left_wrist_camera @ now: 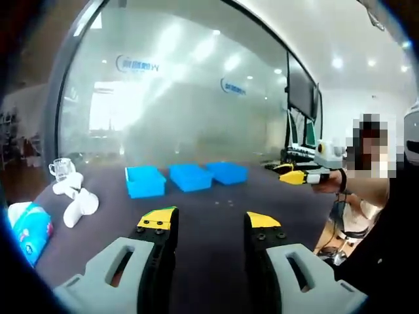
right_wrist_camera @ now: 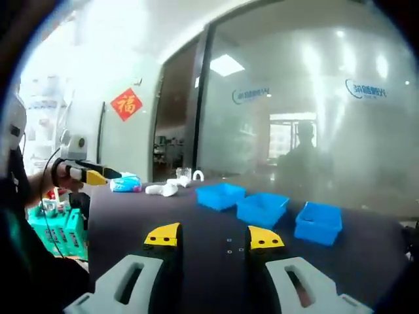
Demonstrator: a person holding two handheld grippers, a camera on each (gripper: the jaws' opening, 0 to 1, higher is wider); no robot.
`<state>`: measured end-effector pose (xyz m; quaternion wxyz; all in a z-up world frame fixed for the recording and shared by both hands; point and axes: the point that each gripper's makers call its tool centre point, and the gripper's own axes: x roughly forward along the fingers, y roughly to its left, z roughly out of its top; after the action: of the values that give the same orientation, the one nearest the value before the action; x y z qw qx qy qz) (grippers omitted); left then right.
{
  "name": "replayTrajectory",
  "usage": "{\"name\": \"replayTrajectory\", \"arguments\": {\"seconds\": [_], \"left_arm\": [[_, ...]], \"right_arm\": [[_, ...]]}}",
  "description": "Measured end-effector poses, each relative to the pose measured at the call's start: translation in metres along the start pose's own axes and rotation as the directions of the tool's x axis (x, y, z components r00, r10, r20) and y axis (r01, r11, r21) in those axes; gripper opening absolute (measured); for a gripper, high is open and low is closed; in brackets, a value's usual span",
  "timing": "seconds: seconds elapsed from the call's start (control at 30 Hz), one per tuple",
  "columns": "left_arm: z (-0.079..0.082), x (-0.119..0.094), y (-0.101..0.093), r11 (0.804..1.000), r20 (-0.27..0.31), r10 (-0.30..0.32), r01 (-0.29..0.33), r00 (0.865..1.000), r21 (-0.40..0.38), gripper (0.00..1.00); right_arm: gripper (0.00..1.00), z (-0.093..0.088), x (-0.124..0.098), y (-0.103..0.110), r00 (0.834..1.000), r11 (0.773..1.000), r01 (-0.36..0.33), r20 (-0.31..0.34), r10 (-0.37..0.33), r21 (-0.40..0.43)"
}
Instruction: Sort the screws, nuts, and washers into the corresponding bins
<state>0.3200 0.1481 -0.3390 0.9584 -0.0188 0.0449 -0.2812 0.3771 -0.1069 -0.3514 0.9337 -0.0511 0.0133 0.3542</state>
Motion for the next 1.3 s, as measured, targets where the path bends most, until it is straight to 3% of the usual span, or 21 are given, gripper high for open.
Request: {"name": "replayTrajectory", "arguments": {"seconds": [0.17, 0.4, 0.6, 0.97, 1.3], "left_arm": [[-0.003, -0.002, 0.002, 1.0, -0.005, 0.005, -0.005, 1.0, -0.006, 0.39], [-0.006, -0.004, 0.001, 1.0, -0.016, 0.001, -0.001, 1.0, -0.004, 0.4], [-0.01, -0.004, 0.0, 1.0, -0.026, -0.008, 0.007, 1.0, -0.009, 0.4], [-0.012, -0.006, -0.003, 1.0, -0.039, -0.027, 0.028, 0.999, 0.001, 0.4], [-0.018, -0.005, -0.005, 0.999, -0.057, -0.046, 0.046, 0.997, -0.001, 0.4]], "right_arm": [[0.33, -0.005, -0.026, 0.007, 1.0, 1.0, 0.022, 0.001, -0.022, 0.003], [0.33, -0.009, -0.045, -0.003, 0.998, 0.997, 0.06, 0.003, -0.061, 0.05], [0.33, -0.011, -0.044, -0.004, 0.999, 0.998, 0.048, -0.013, -0.048, 0.046], [0.33, -0.033, -0.041, 0.0, 0.986, 1.0, -0.015, -0.167, 0.015, 0.001], [0.33, -0.024, -0.029, 0.003, 0.975, 0.997, -0.073, -0.209, 0.07, -0.007]]}}
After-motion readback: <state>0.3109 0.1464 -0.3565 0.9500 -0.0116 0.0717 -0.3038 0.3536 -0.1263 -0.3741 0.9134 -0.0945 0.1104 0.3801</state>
